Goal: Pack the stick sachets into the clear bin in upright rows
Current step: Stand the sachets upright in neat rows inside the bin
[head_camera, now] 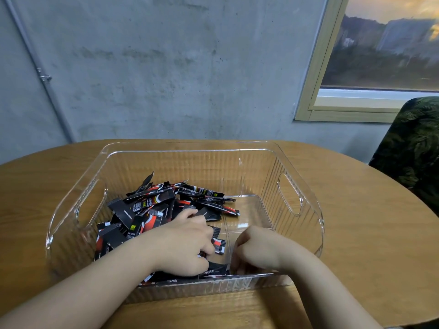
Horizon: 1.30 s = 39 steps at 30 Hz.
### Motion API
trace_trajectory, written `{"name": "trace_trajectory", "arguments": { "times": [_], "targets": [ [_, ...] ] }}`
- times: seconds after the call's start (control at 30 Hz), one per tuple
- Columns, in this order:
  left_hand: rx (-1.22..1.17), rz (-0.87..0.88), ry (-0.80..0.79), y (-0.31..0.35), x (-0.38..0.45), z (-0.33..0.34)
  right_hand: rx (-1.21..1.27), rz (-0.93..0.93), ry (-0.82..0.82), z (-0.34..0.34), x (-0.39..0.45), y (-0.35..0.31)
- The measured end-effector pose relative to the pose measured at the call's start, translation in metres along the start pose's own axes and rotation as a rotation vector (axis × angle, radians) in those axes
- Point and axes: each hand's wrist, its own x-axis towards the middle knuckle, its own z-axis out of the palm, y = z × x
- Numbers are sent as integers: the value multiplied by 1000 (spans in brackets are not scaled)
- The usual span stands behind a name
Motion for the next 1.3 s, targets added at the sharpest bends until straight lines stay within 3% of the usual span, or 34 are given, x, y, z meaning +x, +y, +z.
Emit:
{"name": "trace_trajectory", "arguments": {
  "times": [0.17,0.47,0.63,0.7,0.8,0.9,1.17,1.3],
  "targets": [
    [-198,20,53,-2,1,1,60,-49,-30,1,-3,-3],
    [-200,59,-10,-3,4,8,379,-102,-39,2,-5,-2],
    [-190,26,1,-10,2,3,101,-67,114,2,-1,3],
    [-152,15,6,-15,-1,-1,53,-64,38,3,0,3],
    [-60,1,12,-21,-7,-5,205,-118,-92,5,-2,1],
    [24,8,18,-21,-10,-6,214,-204,-119,5,-4,1],
    [-424,12,164,-16,-17,-16,26,-240,-100,4,-1,3],
    [-454,-6,234,-18,-27,-34,-24,-221,-93,4,-2,1]
  ]
}}
